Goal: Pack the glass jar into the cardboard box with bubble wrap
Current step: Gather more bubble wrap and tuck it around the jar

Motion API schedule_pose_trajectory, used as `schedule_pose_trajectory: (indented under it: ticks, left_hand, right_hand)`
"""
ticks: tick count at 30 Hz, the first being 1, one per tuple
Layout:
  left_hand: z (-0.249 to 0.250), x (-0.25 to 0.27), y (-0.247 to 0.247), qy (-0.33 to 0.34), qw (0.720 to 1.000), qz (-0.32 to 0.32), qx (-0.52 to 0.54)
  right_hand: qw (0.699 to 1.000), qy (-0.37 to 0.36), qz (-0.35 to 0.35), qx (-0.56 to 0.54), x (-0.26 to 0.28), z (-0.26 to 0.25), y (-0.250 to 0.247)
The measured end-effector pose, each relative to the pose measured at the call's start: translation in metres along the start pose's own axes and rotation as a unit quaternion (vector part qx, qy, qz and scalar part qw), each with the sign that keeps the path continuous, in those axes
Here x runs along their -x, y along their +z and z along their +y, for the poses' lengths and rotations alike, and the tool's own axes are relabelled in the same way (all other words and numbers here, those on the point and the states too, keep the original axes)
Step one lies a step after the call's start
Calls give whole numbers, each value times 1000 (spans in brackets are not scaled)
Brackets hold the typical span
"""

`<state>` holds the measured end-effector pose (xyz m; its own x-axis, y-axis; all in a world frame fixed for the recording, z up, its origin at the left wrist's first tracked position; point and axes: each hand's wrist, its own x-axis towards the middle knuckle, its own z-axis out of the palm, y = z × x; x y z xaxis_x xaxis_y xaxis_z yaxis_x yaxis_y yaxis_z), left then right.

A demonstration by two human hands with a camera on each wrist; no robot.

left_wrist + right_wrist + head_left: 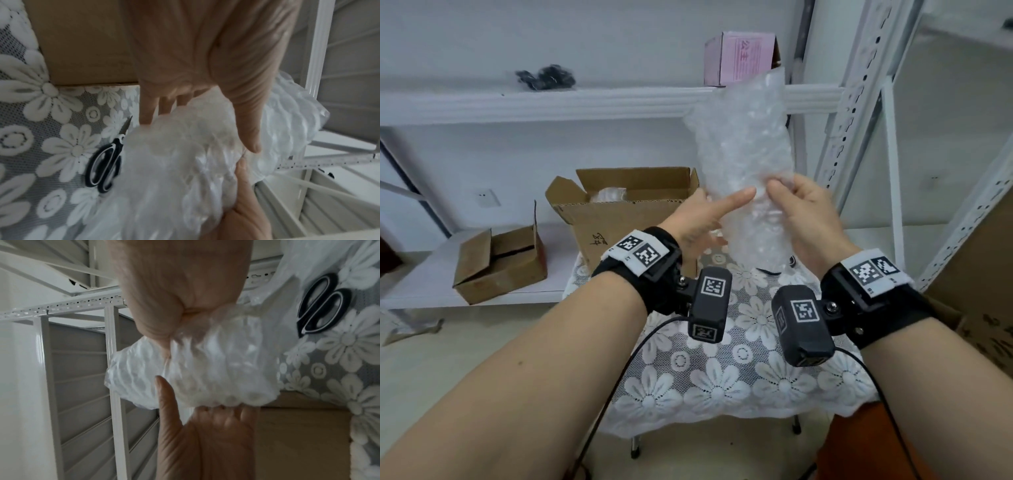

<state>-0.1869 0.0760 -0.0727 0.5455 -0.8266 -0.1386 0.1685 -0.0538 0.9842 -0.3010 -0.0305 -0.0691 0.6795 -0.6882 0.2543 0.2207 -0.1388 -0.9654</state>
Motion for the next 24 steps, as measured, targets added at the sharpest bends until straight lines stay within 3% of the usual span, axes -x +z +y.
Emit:
schedule_pose_trajectory:
  ticks: [3, 7, 12, 17, 19, 21, 24]
  left_hand:
    - [6, 3, -5, 30, 998, -37, 32]
    - [10, 9, -13, 40, 995, -72, 59]
    - [30, 13, -31, 70, 995, 23, 63]
    - [59, 12, -66, 87, 968, 106, 210]
    - [67, 13, -82, 84, 952, 102, 275]
    - [69, 17, -95, 71, 949, 83, 296]
    - [68, 23, -107, 40, 962, 43, 267]
  right_hand:
    - [995, 49, -48, -71, -3, -6, 9]
    - [996, 54, -71, 16, -10, -6, 29]
    - [994, -38, -38, 92, -20, -17, 55]
    - [977, -122, 79, 155, -39, -30, 74]
    - [982, -87, 82, 144, -49, -32, 77]
    - [995, -6, 47, 89, -56, -34, 81]
    - [987, 108, -86, -84, -62, -38, 85]
